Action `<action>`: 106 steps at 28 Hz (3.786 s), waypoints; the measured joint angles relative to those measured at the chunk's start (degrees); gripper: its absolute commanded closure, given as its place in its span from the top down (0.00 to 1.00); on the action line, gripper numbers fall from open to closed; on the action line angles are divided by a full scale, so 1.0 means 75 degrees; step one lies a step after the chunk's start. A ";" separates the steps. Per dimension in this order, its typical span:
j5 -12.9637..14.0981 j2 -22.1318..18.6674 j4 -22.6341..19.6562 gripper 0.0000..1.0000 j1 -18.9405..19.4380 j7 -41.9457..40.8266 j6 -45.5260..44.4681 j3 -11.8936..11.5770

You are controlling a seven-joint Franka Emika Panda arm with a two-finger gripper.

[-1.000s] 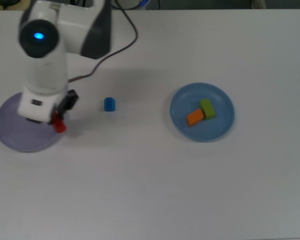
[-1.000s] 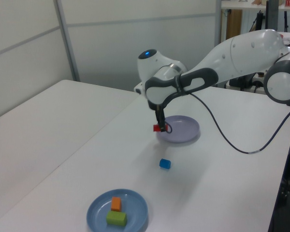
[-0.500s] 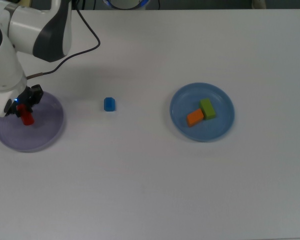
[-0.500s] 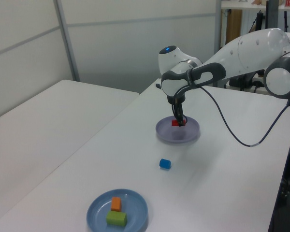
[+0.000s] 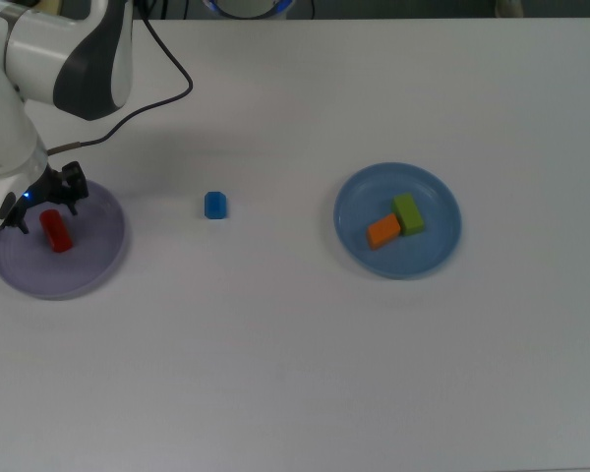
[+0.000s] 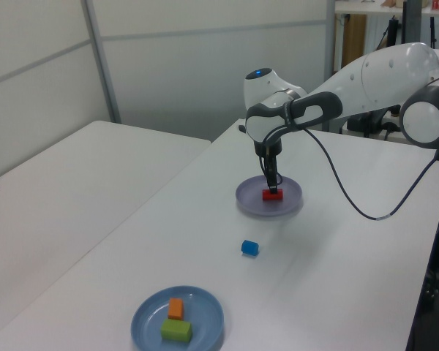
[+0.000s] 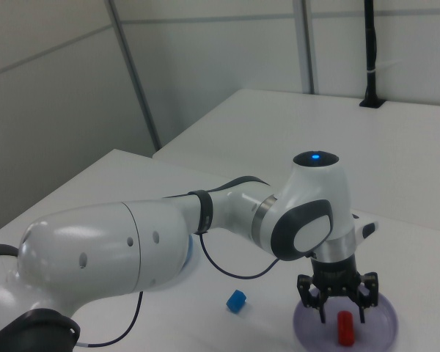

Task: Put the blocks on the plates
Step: 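Carry the red cylinder onto the lavender plate and release, then move the gripper down to the blue block and grasp it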

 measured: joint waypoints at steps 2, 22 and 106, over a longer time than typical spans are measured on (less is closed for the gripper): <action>0.0194 -0.0115 -0.0046 1.00 0.0002 0.0000 -0.0245 0.0007; 0.1951 -0.1100 -0.0900 1.00 0.1378 0.5118 -0.1759 0.0124; 0.0059 -0.0976 -0.2378 0.01 0.2007 0.5063 0.0196 0.0059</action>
